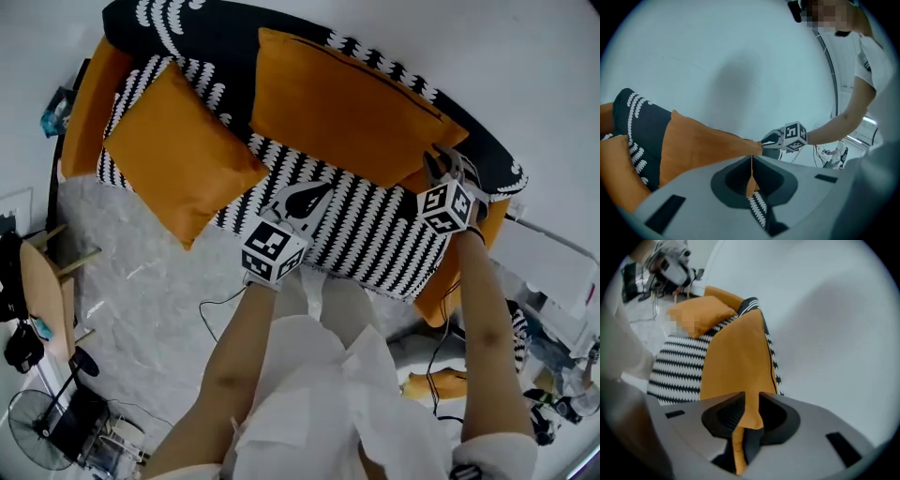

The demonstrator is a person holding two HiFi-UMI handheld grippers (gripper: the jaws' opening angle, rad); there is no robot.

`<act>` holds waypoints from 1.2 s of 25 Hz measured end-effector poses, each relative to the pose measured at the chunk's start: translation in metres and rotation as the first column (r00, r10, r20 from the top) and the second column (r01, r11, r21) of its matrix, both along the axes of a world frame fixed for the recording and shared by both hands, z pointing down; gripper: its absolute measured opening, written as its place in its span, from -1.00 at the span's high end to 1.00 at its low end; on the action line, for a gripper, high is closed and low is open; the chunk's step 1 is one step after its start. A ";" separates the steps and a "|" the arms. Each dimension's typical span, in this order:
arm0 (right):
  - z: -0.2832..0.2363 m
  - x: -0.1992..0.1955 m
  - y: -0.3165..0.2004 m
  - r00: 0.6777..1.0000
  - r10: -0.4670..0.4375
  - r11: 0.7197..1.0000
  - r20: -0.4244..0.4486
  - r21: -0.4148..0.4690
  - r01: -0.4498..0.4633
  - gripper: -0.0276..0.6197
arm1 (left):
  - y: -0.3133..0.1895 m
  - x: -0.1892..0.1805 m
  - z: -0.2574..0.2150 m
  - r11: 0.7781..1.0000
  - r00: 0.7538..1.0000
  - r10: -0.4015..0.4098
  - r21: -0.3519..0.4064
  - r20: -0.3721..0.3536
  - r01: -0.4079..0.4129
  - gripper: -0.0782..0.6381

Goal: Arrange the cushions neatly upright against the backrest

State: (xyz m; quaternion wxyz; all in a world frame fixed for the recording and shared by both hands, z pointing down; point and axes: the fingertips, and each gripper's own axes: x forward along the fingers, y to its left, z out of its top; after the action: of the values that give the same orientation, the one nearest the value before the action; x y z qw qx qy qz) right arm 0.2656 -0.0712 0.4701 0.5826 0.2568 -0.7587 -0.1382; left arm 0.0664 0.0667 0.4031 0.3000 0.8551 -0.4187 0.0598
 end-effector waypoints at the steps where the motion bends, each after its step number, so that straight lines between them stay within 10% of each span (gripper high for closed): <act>1: -0.004 -0.010 0.006 0.996 0.058 0.998 0.072 -0.025 -0.057 0.61 | 0.001 -0.007 -0.001 1.000 1.000 -0.008 0.000 0.000 0.008 0.72; 9: -0.014 -0.116 0.065 0.775 0.444 0.892 0.450 -0.301 -0.337 0.55 | 0.014 -0.083 -0.005 1.000 1.000 -0.016 -0.015 0.014 0.016 0.72; 18: -0.026 -0.204 0.118 0.551 0.617 0.778 0.562 -0.539 -0.322 0.43 | 0.041 -0.174 0.005 0.993 0.994 -0.101 -0.062 0.047 0.104 0.72; 30: -0.003 -0.245 0.155 0.561 0.606 0.749 0.564 -0.642 -0.164 0.40 | 0.004 -0.183 -0.019 0.949 0.946 -0.310 -0.078 -0.089 0.304 0.72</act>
State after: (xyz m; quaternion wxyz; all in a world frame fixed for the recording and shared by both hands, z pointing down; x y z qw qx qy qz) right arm 0.0210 0.0838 0.4673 0.2808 0.2887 -0.8549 0.3271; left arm -0.1166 0.0703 0.3837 0.3531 0.7714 -0.5291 -0.0172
